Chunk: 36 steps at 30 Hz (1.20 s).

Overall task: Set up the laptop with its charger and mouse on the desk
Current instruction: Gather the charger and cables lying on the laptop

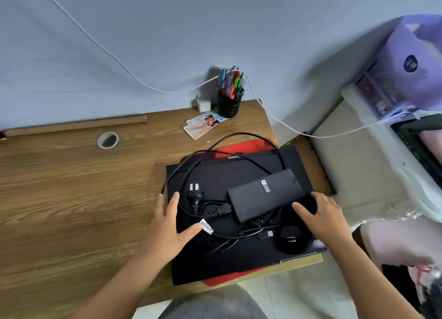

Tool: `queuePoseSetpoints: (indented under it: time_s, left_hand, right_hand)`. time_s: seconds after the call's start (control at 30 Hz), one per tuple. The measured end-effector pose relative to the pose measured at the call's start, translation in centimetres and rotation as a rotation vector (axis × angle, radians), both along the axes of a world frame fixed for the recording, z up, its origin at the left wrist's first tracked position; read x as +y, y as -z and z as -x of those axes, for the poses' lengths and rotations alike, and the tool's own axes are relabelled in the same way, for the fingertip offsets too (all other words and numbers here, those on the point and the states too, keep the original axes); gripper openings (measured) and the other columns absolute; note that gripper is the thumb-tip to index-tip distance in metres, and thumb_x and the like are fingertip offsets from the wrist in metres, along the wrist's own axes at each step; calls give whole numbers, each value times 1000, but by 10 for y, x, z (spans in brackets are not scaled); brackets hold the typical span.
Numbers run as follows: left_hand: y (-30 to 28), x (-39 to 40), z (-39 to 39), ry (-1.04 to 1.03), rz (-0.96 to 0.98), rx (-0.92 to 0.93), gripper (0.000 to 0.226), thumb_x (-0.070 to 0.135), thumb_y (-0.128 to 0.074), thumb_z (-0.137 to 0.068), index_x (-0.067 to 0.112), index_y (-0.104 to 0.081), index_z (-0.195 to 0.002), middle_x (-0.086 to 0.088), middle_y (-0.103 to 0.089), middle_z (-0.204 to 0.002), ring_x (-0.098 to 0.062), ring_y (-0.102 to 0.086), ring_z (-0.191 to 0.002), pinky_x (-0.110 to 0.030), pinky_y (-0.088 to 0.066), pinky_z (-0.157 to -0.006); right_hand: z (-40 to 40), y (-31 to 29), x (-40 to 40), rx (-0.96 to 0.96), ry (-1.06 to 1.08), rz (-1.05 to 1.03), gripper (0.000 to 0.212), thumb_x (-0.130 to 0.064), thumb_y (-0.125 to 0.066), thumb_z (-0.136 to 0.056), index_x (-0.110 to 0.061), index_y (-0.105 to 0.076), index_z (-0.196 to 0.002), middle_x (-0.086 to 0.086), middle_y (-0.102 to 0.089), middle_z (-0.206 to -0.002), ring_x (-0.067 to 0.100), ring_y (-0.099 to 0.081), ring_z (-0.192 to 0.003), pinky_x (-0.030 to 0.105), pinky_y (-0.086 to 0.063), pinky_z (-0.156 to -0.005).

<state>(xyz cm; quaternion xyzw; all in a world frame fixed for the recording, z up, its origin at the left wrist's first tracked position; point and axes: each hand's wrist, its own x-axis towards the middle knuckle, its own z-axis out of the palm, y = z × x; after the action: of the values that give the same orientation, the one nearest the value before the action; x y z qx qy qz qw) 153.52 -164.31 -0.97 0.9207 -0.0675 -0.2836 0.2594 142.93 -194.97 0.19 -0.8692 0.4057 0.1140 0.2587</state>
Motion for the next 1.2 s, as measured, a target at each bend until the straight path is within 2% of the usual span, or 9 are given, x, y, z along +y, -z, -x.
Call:
queuePoseSetpoints:
  time_s: [0.13,0.23,0.33,0.47,0.73,1.0,1.2]
  left_hand:
    - [7,-8,-3,-97,50,58,100,53,-69,-70,39,-3,-144,-7,15,-156,-29,-12,-143,-46,-28,-109]
    - [11,-9,-9,-152,73,120,105,55,-74,-62,46,-6,-141,-15,-14,-152,-31,-27,-136,-47,-32,-106]
    - [10,-13,-14,-178,89,154,110,53,-79,-57,45,-8,-141,-10,-32,-145,-27,-35,-130,-43,-34,-103]
    - [8,-22,-11,-244,107,187,112,46,-83,-56,45,-10,-141,-13,-30,-141,-29,-35,-129,-45,-33,-104]
    - [8,-27,-8,-338,143,220,114,42,-85,-51,53,-11,-137,-13,-32,-132,-32,-35,-126,-48,-34,-103]
    - [6,-21,1,-396,194,170,110,36,-85,-55,51,-14,-138,-10,-31,-129,-30,-29,-128,-49,-30,-105]
    - [-7,8,2,-463,280,67,106,32,-84,-59,52,-15,-137,-10,-31,-129,-30,-29,-127,-48,-31,-104]
  right_hand:
    - [-6,7,-11,8,25,-103,71,-44,-63,-79,-17,-34,-137,12,-52,-132,32,-49,-118,40,-42,-88]
    - [-9,10,-20,-26,20,-174,74,-37,-68,-76,-21,-30,-138,10,-53,-128,31,-51,-113,37,-40,-83]
    - [-12,15,-27,-38,49,-262,85,-33,-71,-73,-23,-22,-142,10,-50,-133,31,-47,-118,42,-42,-94]
    - [-15,18,-28,-53,58,-351,99,-30,-76,-70,-26,-12,-145,9,-41,-143,31,-39,-129,46,-37,-104]
    - [-10,20,-23,-42,3,-407,117,-29,-84,-62,-35,-3,-146,8,-26,-152,30,-22,-138,49,-26,-110]
    - [-6,3,-16,-108,-93,-376,107,-31,-85,-59,-49,-17,-139,10,-32,-144,29,-21,-135,52,-28,-110]
    - [-28,-20,8,-175,-182,-281,93,-32,-83,-60,-46,-29,-135,15,-37,-136,32,-24,-131,51,-31,-107]
